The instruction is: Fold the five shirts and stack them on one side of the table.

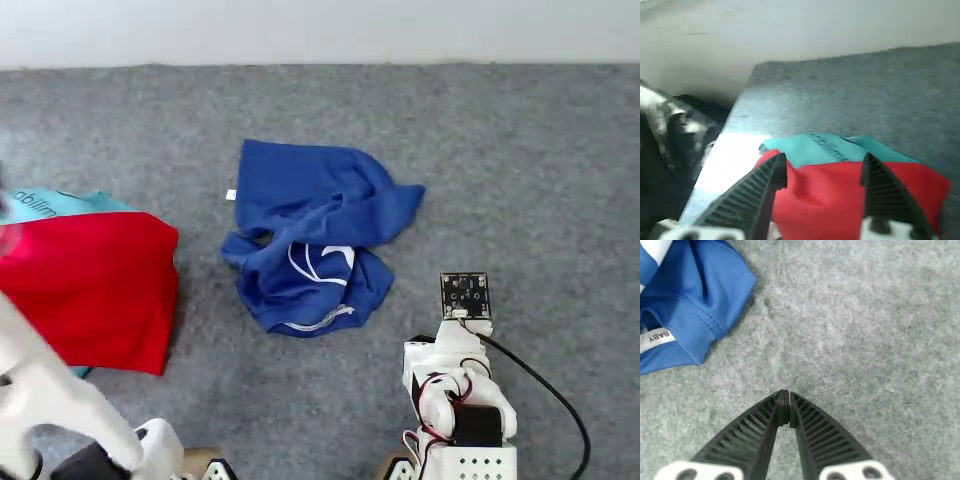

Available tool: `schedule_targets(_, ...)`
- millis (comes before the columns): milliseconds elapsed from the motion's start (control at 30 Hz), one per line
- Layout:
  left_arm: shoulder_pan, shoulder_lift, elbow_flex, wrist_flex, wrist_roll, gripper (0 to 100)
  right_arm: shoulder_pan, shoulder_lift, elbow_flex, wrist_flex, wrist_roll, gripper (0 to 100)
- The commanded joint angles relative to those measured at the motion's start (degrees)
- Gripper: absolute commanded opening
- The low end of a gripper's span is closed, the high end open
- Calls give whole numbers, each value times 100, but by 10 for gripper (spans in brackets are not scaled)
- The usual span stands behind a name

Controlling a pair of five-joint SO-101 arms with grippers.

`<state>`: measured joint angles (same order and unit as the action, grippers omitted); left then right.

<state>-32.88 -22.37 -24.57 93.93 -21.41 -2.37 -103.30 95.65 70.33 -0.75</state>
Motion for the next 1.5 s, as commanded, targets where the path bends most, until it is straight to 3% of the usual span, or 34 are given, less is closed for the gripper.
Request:
schedule_targets(0, 1275, -26, 198, 466, 545, 243, -48, -57, 79, -57, -18, 9)
schedule_targets(300, 4035, 1046, 1402, 440, 1292, 243, -48, -57, 79, -57, -18, 9)
schedule_targets(600, 5591, 2664, 1385, -176, 1609, 243, -48, -57, 79, -57, -18, 9)
schedule_targets(1000, 6725, 4000, 1376, -1064, 2215, 243, -48, -57, 79, -57, -18, 9)
schedule_targets(1467, 7051, 5451, 1367, -2303, 2180, 194, -48, -57, 79, -57, -18, 9)
